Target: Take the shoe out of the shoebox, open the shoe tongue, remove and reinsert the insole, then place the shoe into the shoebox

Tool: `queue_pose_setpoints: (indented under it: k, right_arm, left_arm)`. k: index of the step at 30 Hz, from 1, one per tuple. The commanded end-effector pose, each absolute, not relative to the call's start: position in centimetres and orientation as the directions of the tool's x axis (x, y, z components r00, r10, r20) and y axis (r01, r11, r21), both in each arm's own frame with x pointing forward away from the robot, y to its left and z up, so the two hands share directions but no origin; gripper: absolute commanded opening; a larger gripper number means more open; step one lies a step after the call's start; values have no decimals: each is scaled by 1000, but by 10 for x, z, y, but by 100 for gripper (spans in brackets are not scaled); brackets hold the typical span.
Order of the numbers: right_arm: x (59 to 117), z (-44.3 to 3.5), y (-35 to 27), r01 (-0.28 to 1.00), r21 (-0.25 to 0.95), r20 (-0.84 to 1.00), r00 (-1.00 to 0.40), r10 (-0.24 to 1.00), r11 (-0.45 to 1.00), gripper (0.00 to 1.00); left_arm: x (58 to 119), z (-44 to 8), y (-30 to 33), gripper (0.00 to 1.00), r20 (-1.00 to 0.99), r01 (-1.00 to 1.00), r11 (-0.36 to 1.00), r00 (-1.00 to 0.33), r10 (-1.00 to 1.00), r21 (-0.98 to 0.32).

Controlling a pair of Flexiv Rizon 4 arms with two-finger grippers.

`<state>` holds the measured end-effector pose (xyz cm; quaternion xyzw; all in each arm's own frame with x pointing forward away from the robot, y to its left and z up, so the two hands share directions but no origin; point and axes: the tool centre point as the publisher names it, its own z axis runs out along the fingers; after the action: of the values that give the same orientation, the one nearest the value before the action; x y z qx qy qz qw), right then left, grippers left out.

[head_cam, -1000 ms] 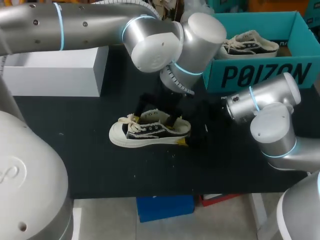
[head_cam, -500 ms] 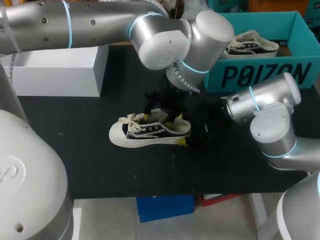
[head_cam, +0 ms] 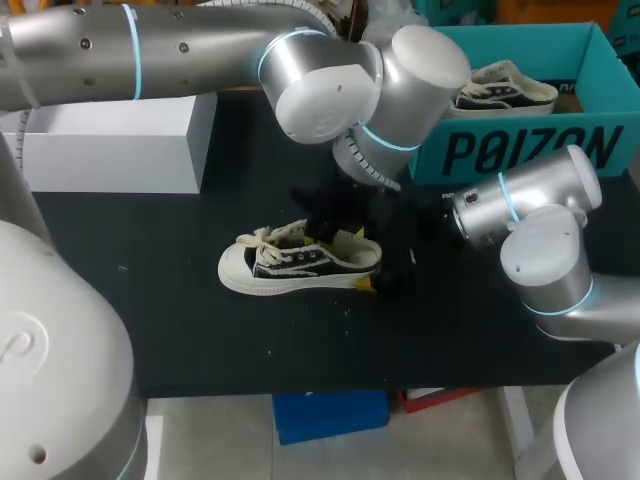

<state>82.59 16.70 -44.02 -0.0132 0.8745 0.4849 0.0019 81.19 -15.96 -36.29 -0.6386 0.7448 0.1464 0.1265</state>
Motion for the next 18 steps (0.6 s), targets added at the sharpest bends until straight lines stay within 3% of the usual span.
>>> queue_pose_setpoints:
  k: [1, 18]
  right_arm:
    - [827, -443, 170, -23, 847, -15, -1000, -19, 531, 0]
    - [827, -443, 170, -23, 847, -15, -1000, -19, 531, 0]
  left_arm:
    - [810, -349, -147, 0, -335, -988, 147, -151, -930, 39]
    - [814, -297, -123, 0, -248, -987, 131, -104, -963, -95]
